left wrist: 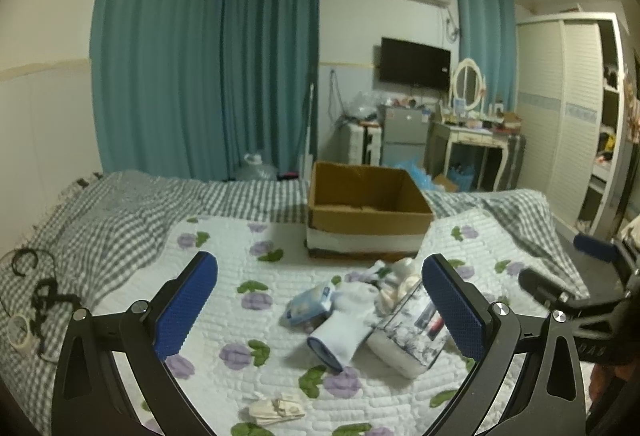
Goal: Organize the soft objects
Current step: 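Grasp the floral tissue pack with the left tool while the right tool grasps the white toy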
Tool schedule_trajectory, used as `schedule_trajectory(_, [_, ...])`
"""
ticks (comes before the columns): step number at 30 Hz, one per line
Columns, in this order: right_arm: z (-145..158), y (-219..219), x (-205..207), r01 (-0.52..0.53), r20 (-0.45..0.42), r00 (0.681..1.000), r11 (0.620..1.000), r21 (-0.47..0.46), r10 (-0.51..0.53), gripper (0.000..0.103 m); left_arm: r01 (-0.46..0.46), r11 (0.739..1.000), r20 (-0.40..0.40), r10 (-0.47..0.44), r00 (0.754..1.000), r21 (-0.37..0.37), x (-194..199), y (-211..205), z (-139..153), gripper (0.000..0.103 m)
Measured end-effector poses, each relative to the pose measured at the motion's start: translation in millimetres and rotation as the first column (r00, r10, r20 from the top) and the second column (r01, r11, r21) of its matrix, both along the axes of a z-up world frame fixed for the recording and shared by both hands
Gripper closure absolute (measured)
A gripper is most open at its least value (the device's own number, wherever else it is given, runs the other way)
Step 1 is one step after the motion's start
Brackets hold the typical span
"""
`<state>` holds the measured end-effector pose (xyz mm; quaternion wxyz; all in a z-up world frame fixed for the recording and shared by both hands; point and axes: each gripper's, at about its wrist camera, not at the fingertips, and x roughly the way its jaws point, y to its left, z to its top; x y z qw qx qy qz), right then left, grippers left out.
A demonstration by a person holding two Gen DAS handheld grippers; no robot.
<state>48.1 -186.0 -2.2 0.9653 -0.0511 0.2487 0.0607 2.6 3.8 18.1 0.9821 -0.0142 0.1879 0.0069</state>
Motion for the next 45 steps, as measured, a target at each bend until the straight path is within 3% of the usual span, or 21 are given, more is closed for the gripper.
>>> schedule_trajectory(4, [-34, -3, 25, 0.006, -0.13, 0.992, 1.0, -0.024, -0.009, 0.0, -0.009, 1.0, -0.035, 0.008, 0.999, -0.006, 15, 0, -11, 0.0])
schedule_trajectory(9, [-91, -8, 54, 0.045, -0.281, 0.958, 0.996, -0.072, -0.063, 0.001, -0.008, 1.0, -0.121, 0.008, 0.993, 0.004, 35, 0, -46, 0.0])
schedule_trajectory(12, [-121, -12, 71, 0.052, -0.364, 0.928, 0.995, -0.087, -0.08, 0.016, -0.005, 1.0, -0.185, 0.004, 0.983, -0.002, 47, -2, -70, 0.0])
schedule_trajectory(15, [-142, -19, 88, 0.046, -0.443, 0.894, 0.998, -0.039, -0.058, 0.027, 0.012, 1.0, -0.231, -0.01, 0.973, 0.008, 55, -10, -85, 0.0])
schedule_trajectory(18, [-154, -19, 102, 0.035, -0.468, 0.883, 0.999, -0.013, -0.037, 0.03, 0.038, 0.999, -0.278, -0.031, 0.96, 0.018, 65, -21, -100, 0.0])
schedule_trajectory(20, [-159, -17, 110, 0.016, -0.482, 0.876, 1.0, 0.001, -0.014, 0.039, 0.055, 0.998, -0.297, -0.047, 0.954, 0.017, 69, -27, -107, 0.0])
schedule_trajectory(24, [-173, -11, 121, -0.031, -0.528, 0.849, 0.999, 0.024, 0.039, 0.075, 0.078, 0.997, -0.326, -0.064, 0.943, 0.03, 74, -36, -116, 0.0])
schedule_trajectory(32, [-123, -19, 89, -0.036, -0.407, 0.913, 0.999, -0.011, 0.028, 0.075, 0.154, 0.987, -0.362, -0.126, 0.924, 0.048, 74, -55, -121, 0.0])
schedule_trajectory(37, [-106, -35, 81, -0.021, -0.37, 0.928, 0.998, 0.051, 0.039, 0.075, 0.245, 0.967, -0.399, -0.201, 0.895, 0.062, 75, -81, -129, 0.0])
schedule_trajectory(45, [-103, -51, 83, -0.007, -0.369, 0.928, 0.993, 0.118, 0.05, 0.075, 0.341, 0.922, -0.428, -0.237, 0.872, 0.184, 97, -112, -141, 0.0])
